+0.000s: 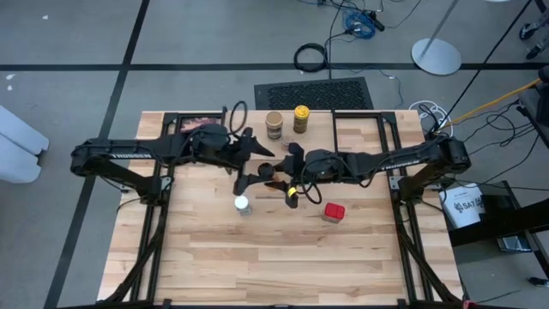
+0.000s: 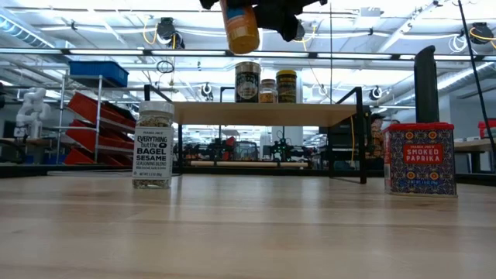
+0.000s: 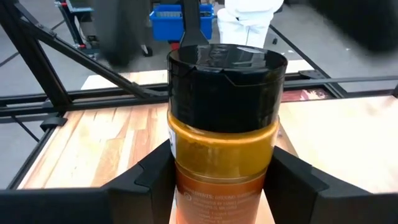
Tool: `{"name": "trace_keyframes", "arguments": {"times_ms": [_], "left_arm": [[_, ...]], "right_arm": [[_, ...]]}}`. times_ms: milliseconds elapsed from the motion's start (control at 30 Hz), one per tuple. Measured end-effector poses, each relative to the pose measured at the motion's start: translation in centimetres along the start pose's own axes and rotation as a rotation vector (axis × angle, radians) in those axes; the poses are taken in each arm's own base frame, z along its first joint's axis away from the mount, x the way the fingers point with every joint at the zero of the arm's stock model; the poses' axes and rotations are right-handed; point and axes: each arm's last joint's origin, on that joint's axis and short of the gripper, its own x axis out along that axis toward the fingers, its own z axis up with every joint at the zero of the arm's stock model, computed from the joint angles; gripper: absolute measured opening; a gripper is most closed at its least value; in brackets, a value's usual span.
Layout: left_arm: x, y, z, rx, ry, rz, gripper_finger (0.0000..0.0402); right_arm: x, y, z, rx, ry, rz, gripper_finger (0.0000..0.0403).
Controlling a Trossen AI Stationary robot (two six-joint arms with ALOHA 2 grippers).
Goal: Shelf spices
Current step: Remove the orange seasoning bottle from the shelf
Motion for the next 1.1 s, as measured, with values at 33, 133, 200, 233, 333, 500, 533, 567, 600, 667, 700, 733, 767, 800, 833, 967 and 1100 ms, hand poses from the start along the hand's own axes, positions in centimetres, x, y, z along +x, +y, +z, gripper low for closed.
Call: {"name": "trace_keyframes", "arguments": {"times_ms": [33, 133, 200, 233, 333, 500, 533, 567, 600, 667, 700, 733, 767, 800, 833, 967, 1100], "left_arm": [[-0.3, 0.0, 0.3, 0.005, -0.02, 0.002, 0.0357], [-1.7, -0.2, 1.0, 0.019, -0.067, 0.015, 0.0366], [-2.8, -0.3, 1.5, 0.026, -0.098, 0.031, 0.0368], [-3.5, -0.3, 1.8, 0.029, -0.118, 0.044, 0.0368], [-5.3, -0.5, 2.5, 0.042, -0.159, 0.072, 0.0369], [-7.4, -0.8, 2.6, 0.053, -0.165, 0.092, 0.0369], [-7.7, -0.8, 2.6, 0.053, -0.164, 0.093, 0.0369], [-7.9, -0.9, 2.6, 0.053, -0.16, 0.097, 0.0369], [-8.0, -0.9, 2.5, 0.053, -0.152, 0.103, 0.0369], [-8.1, -0.9, 2.4, 0.051, -0.138, 0.105, 0.0369], [-8.1, -0.9, 2.3, 0.05, -0.13, 0.105, 0.0369], [-8.0, -0.9, 2.2, 0.049, -0.122, 0.106, 0.0369], [-7.9, -0.9, 2.2, 0.049, -0.116, 0.106, 0.0369], [-7.9, -0.9, 2.2, 0.048, -0.113, 0.106, 0.0369], [-7.8, -0.8, 2.1, 0.048, -0.111, 0.106, 0.0369], [-7.4, -0.8, 2.0, 0.042, -0.1, 0.104, 0.0369], [-7.1, -0.7, 1.9, 0.038, -0.092, 0.104, 0.0369]], "right_arm": [[-0.3, 0.0, 0.1, -0.001, 0.005, -0.001, 0.0187], [-1.6, -0.1, 0.8, 0.0, -0.003, 0.0, 0.0186], [-2.8, -0.2, 1.4, 0.001, -0.014, 0.001, 0.0187], [-3.4, -0.2, 1.8, 0.002, -0.022, 0.002, 0.0188], [-5.7, -0.4, 2.6, 0.003, -0.028, 0.006, 0.0188], [-10.2, -0.1, 3.4, 0.008, -0.006, 0.03, 0.0188], [-11.1, 0.1, 3.4, 0.014, 0.01, 0.038, 0.0188], [-11.9, 0.2, 3.3, 0.017, 0.025, 0.047, 0.0188], [-12.8, 0.3, 3.3, 0.021, 0.035, 0.057, 0.0188], [-14.3, 0.6, 3.0, 0.037, 0.066, 0.076, 0.0188], [-15.1, 0.7, 3.0, 0.048, 0.075, 0.085, 0.0188], [-15.7, 0.9, 2.9, 0.057, 0.085, 0.096, 0.0188], [-16.3, 1.0, 2.7, 0.064, 0.1, 0.106, 0.0188], [-16.9, 1.1, 2.6, 0.07, 0.111, 0.116, 0.0189], [-17.4, 1.3, 2.4, 0.075, 0.122, 0.127, 0.0189], [-19.0, 1.6, 1.8, 0.099, 0.179, 0.154, 0.0189], [-19.8, 1.9, 0.9, 0.127, 0.269, 0.153, 0.0189]]}}
